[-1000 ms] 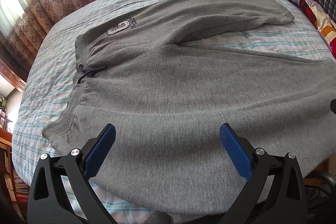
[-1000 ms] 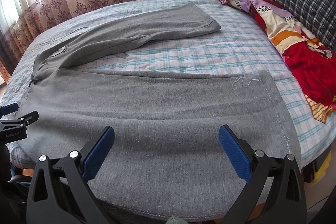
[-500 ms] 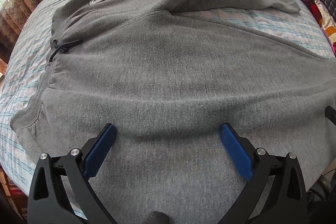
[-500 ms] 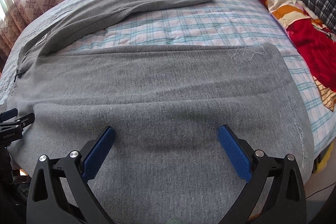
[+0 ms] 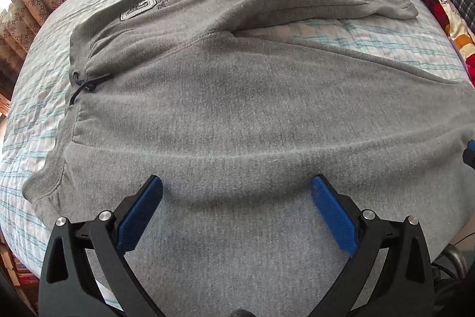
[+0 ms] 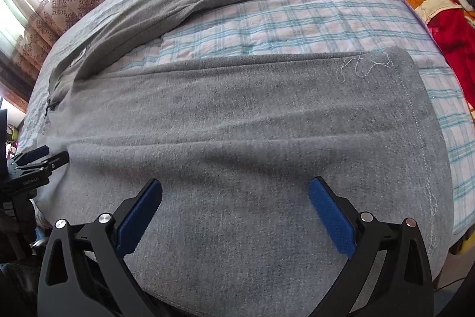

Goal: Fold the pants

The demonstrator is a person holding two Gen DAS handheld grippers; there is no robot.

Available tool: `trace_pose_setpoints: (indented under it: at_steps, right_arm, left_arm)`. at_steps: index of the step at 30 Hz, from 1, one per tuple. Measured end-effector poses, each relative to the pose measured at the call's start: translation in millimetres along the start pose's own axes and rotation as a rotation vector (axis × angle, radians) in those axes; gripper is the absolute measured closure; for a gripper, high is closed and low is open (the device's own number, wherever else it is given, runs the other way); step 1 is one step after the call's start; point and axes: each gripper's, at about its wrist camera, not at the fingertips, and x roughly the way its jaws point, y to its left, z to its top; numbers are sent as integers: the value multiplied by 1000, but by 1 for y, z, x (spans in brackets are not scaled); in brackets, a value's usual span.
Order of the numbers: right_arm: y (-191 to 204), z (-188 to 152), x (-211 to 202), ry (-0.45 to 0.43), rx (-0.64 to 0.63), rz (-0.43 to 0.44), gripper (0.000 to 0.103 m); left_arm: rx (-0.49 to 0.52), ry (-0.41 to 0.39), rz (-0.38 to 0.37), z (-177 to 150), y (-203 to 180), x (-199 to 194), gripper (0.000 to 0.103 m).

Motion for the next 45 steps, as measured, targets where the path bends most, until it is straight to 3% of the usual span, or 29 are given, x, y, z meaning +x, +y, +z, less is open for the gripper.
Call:
trace_pose_setpoints:
  at_steps: [4, 12, 15, 19, 23, 24, 28, 33, 39, 41, 42, 43, 45]
  right_arm:
    - [-29, 21, -12, -86, 24, -98, 5]
    - [-86, 63, -3, -122, 71, -279, 5]
    - [-109, 74, 7, -98, 100, -285, 5]
    - [-129, 84, 27, -35, 152, -215, 9]
    - [-119, 86, 34, -36, 94, -212, 42]
    - [-114, 86, 34, -37, 82, -185, 64]
    - [-105, 90, 22, -89, 77, -186, 88]
    - [-108, 104, -3, -187, 95, -194, 89]
    - [-111, 103, 43, -122, 45, -265, 87]
    - [-112, 100, 41, -142, 48, -265, 84]
    - [-110, 101, 39, -143, 43, -277, 73]
    - [-109, 100, 36, -148, 39, -311, 52]
    - [-108, 99, 27, -173, 35, -368, 41]
  left_arm:
    - [21, -11, -18, 15, -13, -4, 2]
    - [12, -4, -40, 55, -25, 17, 2]
    - [10, 16, -42, 67, -30, 31, 2]
    - [9, 40, -48, 81, -33, 48, 2]
    - [-10, 50, -53, 87, -32, 62, 3]
    - [-16, 46, -57, 88, -31, 63, 3]
    - [-14, 9, -53, 90, -32, 63, 3]
    - [-39, -39, -43, 103, -33, 62, 8]
    - [-42, -60, 4, 102, -37, 74, 6]
    - [-43, -60, 5, 102, -37, 74, 6]
    - [-45, -58, 1, 102, -36, 74, 6]
    - [-47, -55, -2, 103, -36, 73, 6]
    - [-44, -66, -4, 104, -36, 67, 7]
